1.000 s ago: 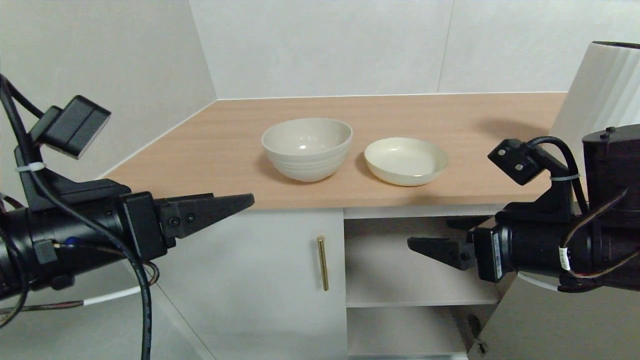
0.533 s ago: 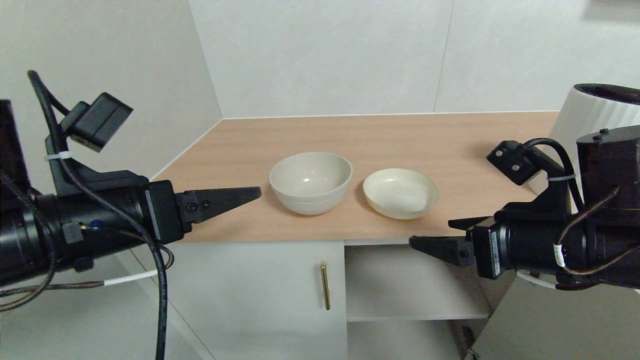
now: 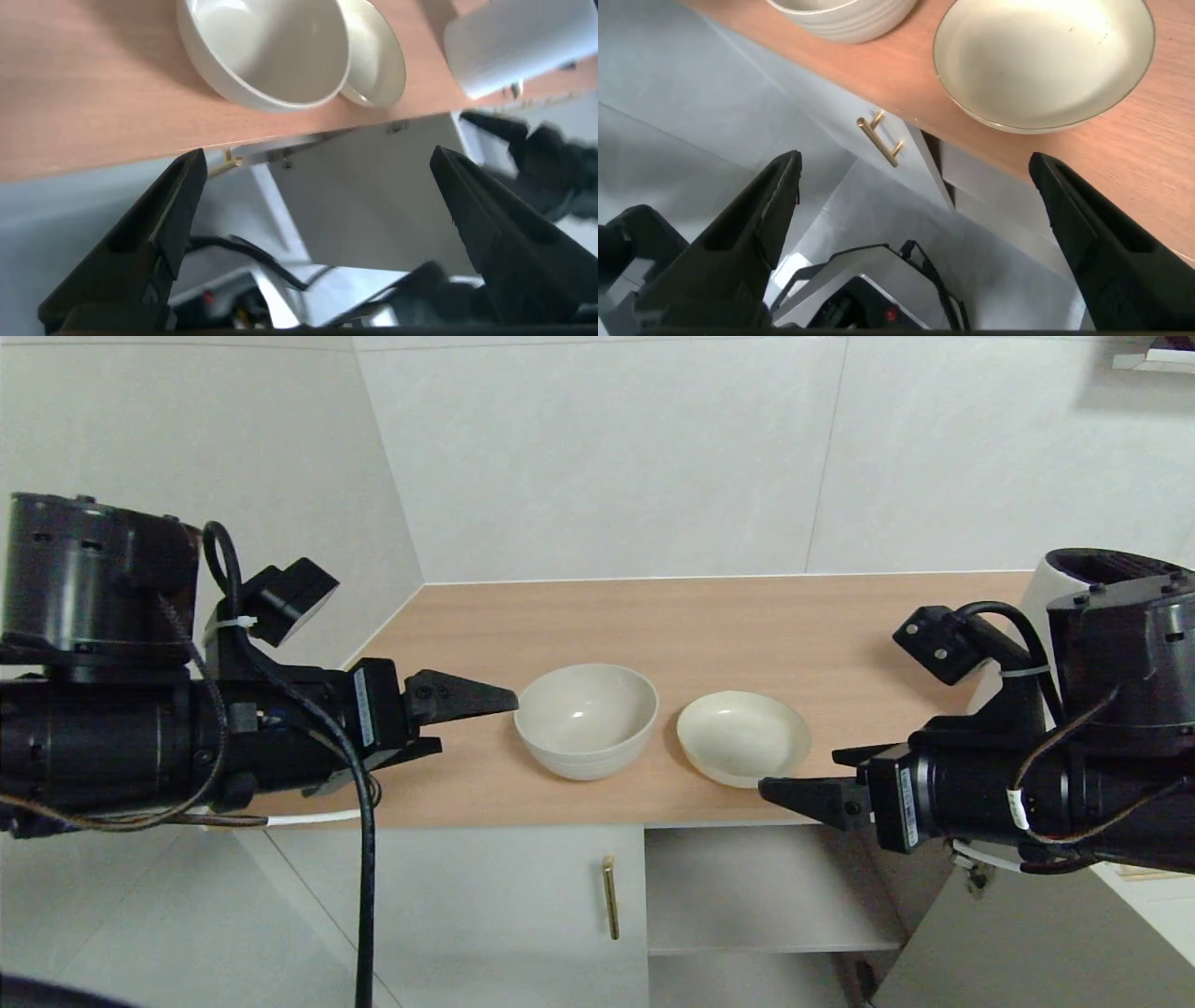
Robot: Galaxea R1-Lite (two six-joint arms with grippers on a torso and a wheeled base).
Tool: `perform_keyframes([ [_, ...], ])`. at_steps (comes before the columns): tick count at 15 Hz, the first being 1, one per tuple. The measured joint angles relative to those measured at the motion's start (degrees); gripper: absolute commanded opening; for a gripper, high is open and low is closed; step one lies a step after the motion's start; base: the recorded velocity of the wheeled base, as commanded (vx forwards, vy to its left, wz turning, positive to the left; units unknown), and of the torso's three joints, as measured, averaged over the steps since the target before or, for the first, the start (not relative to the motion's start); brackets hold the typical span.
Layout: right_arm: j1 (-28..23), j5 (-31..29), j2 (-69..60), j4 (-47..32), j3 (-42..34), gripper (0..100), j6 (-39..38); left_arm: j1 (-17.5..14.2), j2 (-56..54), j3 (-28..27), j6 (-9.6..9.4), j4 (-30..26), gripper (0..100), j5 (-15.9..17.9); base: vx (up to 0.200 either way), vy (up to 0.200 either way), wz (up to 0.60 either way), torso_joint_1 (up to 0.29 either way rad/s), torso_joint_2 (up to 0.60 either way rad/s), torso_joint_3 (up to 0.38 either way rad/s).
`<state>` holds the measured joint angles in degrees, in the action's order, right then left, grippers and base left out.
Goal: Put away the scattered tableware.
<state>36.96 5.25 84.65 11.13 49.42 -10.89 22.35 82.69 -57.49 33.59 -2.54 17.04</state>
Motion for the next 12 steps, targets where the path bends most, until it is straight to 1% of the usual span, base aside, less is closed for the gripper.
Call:
perform_keyframes([
  [3, -0.67, -0.13, 1.05, 0.96, 0.55, 100, -0.24, -0.11, 2.93, -1.40, 0.77, -0.48, 100, -0.11, 0.000, 0.000, 0.00, 0.000, 0.00, 0.000],
  [4, -0.91, -0.26, 1.60, 0.57, 1.60, 100, -0.74, -0.11, 3.75, -1.55, 1.48, -0.44, 100, -0.57, 0.000, 0.000, 0.00, 0.000, 0.00, 0.000],
  [5, -1.33, -0.79, 2.28, -0.62, 2.95, 100, -1.84, -0.05, 4.60, -1.88, 2.29, -0.48, 100, -1.28, 0.000, 0.000, 0.00, 0.000, 0.00, 0.000],
  [7, -1.83, -3.51, 3.96, -5.72, 7.05, 100, -6.85, 0.00, 6.31, -2.65, 2.90, -0.41, 100, -2.88, 0.000, 0.000, 0.00, 0.000, 0.00, 0.000],
  [8, -1.93, -5.57, 5.12, -9.30, 10.28, 100, -9.89, 0.00, 7.33, -3.10, 4.12, -0.39, 100, -4.18, 0.000, 0.000, 0.00, 0.000, 0.00, 0.000],
  [10, -2.62, -10.72, 8.59, -13.99, 16.68, 100, -15.43, 0.00, 9.75, -5.07, 8.20, -0.26, 100, -6.90, 0.000, 0.000, 0.00, 0.000, 0.00, 0.000],
  [11, -3.10, -12.23, 10.06, -14.69, 18.77, 100, -17.34, 0.00, 10.84, -5.88, 9.28, -0.20, 100, -7.96, 0.000, 0.000, 0.00, 0.000, 0.00, 0.000],
  [12, -3.73, -13.30, 11.68, -14.85, 20.46, 100, -18.62, 0.00, 12.15, -6.53, 9.63, -0.04, 100, -9.14, 0.000, 0.000, 0.00, 0.000, 0.00, 0.000],
])
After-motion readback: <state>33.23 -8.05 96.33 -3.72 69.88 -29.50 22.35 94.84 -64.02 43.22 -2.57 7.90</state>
